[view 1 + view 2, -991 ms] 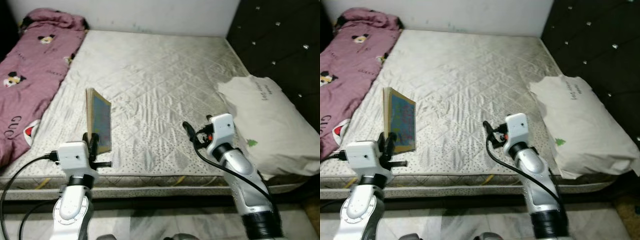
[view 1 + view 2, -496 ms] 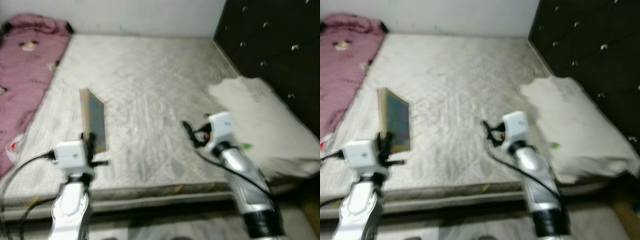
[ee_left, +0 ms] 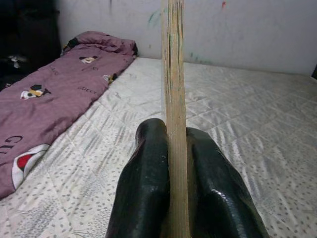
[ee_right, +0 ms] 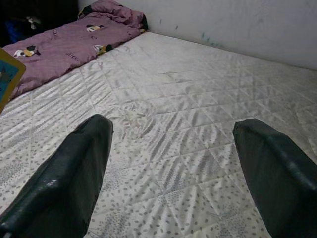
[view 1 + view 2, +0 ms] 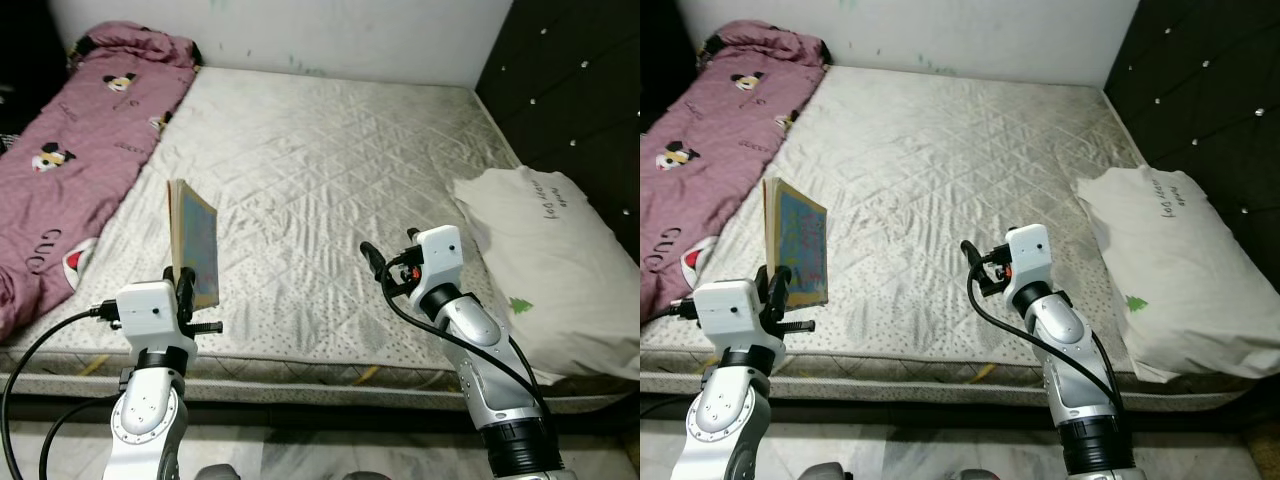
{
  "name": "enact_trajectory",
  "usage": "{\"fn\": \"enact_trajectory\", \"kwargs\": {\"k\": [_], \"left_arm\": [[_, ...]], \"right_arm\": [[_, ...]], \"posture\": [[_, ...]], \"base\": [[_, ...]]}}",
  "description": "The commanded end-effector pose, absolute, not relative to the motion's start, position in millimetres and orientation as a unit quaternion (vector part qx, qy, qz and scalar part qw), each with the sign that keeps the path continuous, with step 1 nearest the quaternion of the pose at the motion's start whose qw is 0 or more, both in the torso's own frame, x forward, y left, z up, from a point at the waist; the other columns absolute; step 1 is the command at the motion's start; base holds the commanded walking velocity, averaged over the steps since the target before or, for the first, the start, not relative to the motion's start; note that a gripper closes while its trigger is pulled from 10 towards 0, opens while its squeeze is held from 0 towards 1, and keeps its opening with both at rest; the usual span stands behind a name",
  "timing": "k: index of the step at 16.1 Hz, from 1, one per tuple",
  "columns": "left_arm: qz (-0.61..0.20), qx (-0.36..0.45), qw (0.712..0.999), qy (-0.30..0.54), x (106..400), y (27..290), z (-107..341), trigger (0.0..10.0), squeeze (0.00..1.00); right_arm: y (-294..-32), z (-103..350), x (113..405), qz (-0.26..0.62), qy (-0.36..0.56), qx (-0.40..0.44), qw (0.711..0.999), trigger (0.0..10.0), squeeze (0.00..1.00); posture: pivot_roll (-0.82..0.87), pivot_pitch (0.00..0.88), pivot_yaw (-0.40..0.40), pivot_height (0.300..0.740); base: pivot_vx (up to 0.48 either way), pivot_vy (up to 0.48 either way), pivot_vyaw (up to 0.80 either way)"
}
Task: Clean up the room
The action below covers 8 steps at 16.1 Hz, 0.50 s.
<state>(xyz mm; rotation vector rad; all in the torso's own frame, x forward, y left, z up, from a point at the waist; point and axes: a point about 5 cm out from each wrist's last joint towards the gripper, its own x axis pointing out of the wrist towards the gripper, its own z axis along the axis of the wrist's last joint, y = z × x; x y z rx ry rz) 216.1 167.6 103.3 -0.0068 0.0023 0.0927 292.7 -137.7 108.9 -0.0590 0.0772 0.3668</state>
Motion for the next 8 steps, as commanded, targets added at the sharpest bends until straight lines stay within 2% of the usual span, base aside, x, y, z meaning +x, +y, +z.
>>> {"fn": "enact_trajectory", "kwargs": {"k": [1, 8], "left_arm": [[0.041, -0.005, 0.999, -0.015, 218.6, 164.5, 110.6, 10.0, 0.00], [0.039, -0.008, 0.999, -0.016, 218.3, 163.9, 110.4, 10.0, 0.00]], "right_arm": [[-142.4, 108.0, 292.9, 0.175, 0.043, -0.030, 0.983, 10.0, 0.00], [-142.7, 105.7, 293.6, 0.176, 0.049, -0.030, 0.983, 10.0, 0.00]], "posture": [[-0.05, 0.024, -0.055, 0.740], [-0.05, 0.018, -0.056, 0.740]], "base": [[0.000, -0.311, 0.00], [0.000, -0.318, 0.00]]}}
